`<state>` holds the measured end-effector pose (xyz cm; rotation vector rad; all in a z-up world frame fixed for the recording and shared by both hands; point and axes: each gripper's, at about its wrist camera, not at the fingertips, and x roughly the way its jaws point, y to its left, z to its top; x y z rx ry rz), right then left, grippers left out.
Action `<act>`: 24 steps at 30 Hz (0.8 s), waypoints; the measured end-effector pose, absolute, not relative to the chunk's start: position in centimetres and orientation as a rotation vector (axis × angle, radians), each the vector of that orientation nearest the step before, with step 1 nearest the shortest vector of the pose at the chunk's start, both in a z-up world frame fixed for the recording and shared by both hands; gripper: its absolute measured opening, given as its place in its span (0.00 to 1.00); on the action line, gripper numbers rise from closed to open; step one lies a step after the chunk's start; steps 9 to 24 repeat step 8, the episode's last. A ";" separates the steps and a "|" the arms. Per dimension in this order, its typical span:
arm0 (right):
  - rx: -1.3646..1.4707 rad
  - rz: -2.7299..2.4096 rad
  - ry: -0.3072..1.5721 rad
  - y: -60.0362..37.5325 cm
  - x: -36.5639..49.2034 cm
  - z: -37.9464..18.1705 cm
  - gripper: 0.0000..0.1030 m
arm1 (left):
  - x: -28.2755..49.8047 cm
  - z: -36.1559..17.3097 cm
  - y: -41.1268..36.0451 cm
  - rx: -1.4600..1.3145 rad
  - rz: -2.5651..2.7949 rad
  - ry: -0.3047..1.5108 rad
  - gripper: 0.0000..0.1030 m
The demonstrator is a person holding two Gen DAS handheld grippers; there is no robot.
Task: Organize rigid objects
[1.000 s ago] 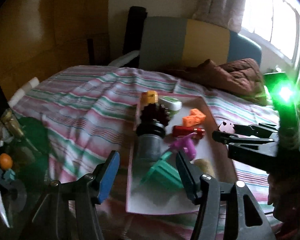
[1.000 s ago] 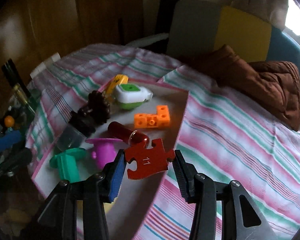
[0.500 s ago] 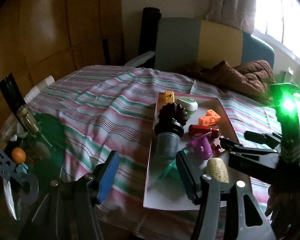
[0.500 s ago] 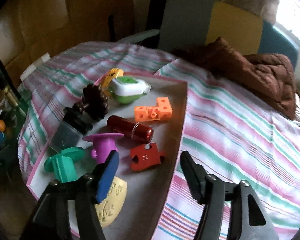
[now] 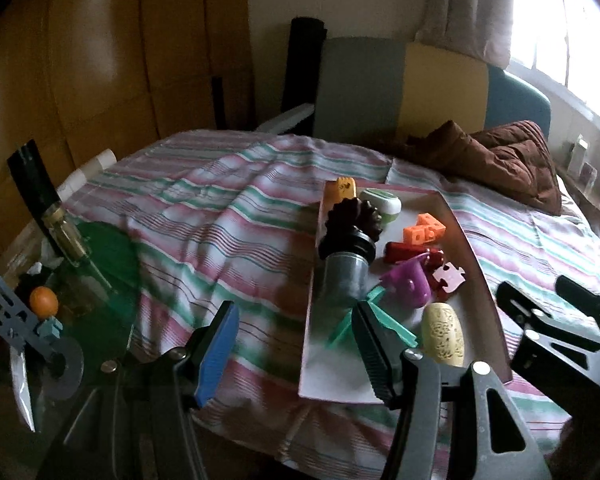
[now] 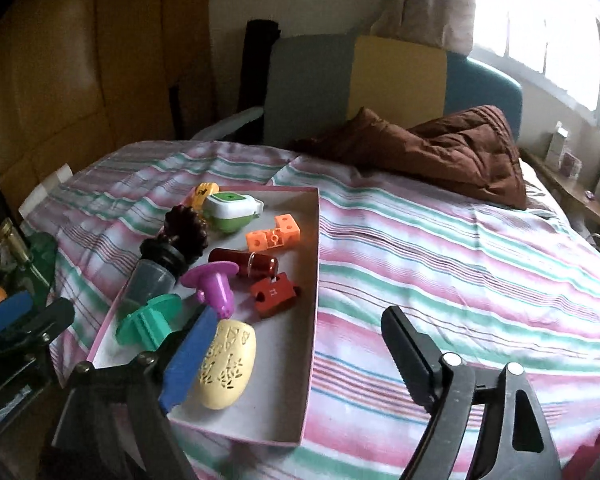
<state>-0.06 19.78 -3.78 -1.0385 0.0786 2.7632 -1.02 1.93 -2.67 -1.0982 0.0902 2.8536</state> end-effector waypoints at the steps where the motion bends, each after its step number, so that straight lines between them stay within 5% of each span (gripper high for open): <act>1: -1.028 2.757 0.074 19.7 0.2 -3.7 0.83 | -0.8 -2.6 1.8 -1.079 2.873 0.092 0.51; 24: -0.998 2.740 0.111 19.8 1.2 -3.6 0.83 | -0.2 -1.7 1.4 -1.029 2.890 0.076 0.46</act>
